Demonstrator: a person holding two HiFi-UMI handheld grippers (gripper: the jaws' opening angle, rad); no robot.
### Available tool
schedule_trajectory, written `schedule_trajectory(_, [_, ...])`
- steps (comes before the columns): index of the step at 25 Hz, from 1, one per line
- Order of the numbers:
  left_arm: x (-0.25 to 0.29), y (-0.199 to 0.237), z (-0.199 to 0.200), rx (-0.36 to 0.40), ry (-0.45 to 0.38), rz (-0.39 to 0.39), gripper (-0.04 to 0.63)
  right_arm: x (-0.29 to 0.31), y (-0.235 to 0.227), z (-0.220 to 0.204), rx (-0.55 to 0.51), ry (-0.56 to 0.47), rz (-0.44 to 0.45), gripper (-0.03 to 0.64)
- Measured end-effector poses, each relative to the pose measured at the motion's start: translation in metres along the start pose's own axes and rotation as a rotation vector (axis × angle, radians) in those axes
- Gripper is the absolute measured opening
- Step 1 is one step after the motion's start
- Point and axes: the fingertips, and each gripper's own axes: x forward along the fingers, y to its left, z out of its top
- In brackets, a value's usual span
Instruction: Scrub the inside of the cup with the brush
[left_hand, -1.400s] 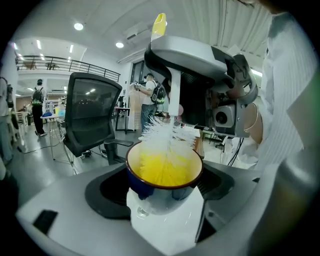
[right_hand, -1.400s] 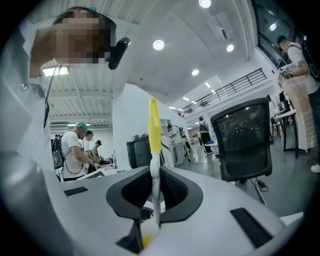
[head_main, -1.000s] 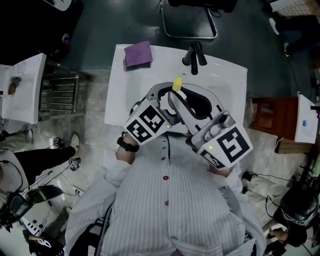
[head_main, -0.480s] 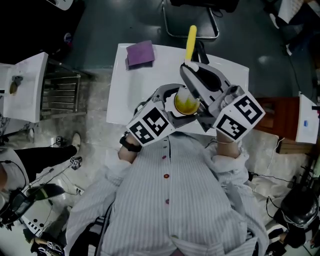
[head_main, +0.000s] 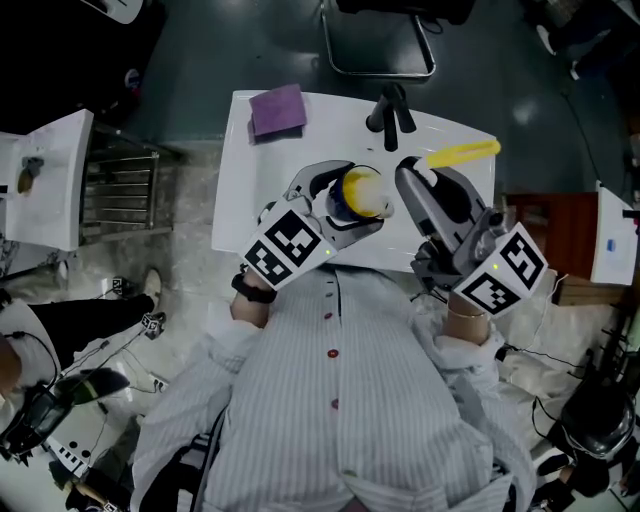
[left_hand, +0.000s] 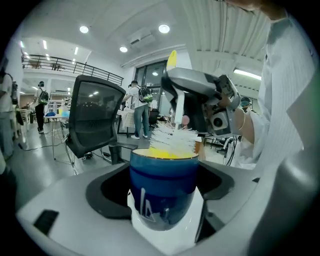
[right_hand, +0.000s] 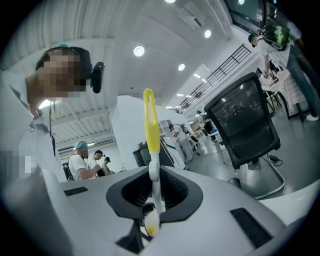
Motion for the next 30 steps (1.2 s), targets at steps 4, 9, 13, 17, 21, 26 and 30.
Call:
schedule_trajectory(4, [0.002,0.003,0.001,-0.002,-0.004,0.002,0.399,0.007,0.02,-0.002,-0.087,0.025,-0.005,0.058])
schedule_trajectory(9, [0.005,-0.004,0.009,-0.004,-0.023,-0.017,0.399,0.032,0.027,0.003,-0.168,0.06,0.008,0.058])
schedule_trajectory(13, [0.005,-0.01,0.018,0.005,-0.063,-0.031,0.399,0.048,0.019,0.008,-0.191,0.069,0.013,0.058])
schedule_trajectory(17, [0.0,-0.008,0.023,0.015,-0.095,-0.029,0.399,0.053,-0.001,0.017,-0.133,0.046,-0.005,0.057])
schedule_trajectory(21, [-0.008,0.0,0.025,0.005,-0.115,-0.008,0.397,0.038,-0.018,0.026,-0.046,-0.001,-0.025,0.058])
schedule_trajectory(26, [-0.011,0.011,0.022,0.004,-0.107,0.017,0.397,0.011,-0.02,0.023,0.014,-0.028,-0.032,0.058])
schedule_trajectory(30, [-0.009,0.014,0.018,0.001,-0.093,0.023,0.397,0.0,0.0,0.015,-0.014,-0.017,-0.034,0.058])
